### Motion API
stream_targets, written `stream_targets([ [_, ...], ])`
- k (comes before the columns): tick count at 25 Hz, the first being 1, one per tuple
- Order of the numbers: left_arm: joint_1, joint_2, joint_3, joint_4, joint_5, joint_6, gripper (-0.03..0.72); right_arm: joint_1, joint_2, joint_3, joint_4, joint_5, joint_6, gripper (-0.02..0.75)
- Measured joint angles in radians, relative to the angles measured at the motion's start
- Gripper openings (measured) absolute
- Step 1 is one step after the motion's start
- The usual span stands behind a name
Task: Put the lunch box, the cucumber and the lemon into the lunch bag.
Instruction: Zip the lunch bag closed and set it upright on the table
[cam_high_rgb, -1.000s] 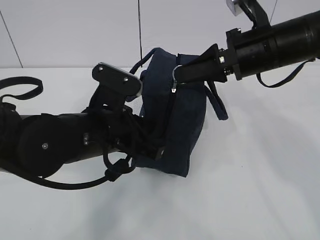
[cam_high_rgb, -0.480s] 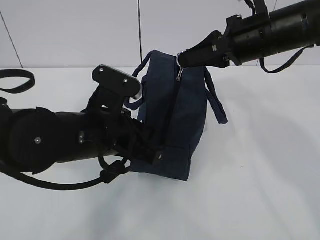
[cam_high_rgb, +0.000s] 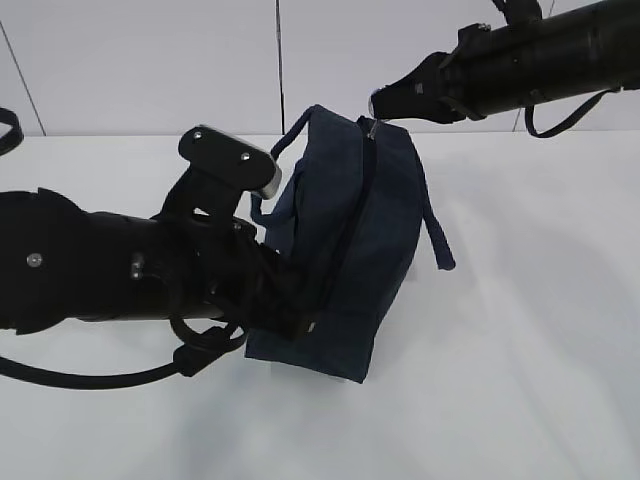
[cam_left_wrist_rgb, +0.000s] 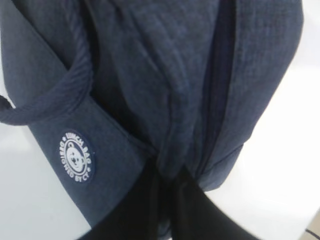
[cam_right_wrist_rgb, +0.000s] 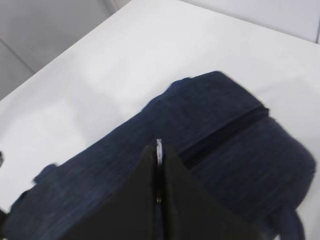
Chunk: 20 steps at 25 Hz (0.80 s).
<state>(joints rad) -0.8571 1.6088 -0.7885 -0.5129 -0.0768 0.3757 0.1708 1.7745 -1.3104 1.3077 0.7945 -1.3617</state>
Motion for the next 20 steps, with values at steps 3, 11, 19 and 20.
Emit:
stream_targets([
  [3,0.0,-0.016,0.0,0.006,0.041,0.0,-0.001,0.0,0.03,-0.002,0.003,-0.034,-0.011,0.007],
  [11,0.0,-0.036,0.0,0.012,0.106,0.001,-0.001,0.0,0.129,-0.1,0.01,-0.111,-0.036,0.007],
  [19,0.0,-0.036,0.0,0.015,0.124,0.001,-0.001,0.001,0.278,-0.274,0.034,-0.113,-0.036,0.007],
  [20,0.0,-0.036,0.0,0.015,0.124,0.001,-0.001,0.001,0.29,-0.283,0.036,-0.105,-0.036,0.007],
])
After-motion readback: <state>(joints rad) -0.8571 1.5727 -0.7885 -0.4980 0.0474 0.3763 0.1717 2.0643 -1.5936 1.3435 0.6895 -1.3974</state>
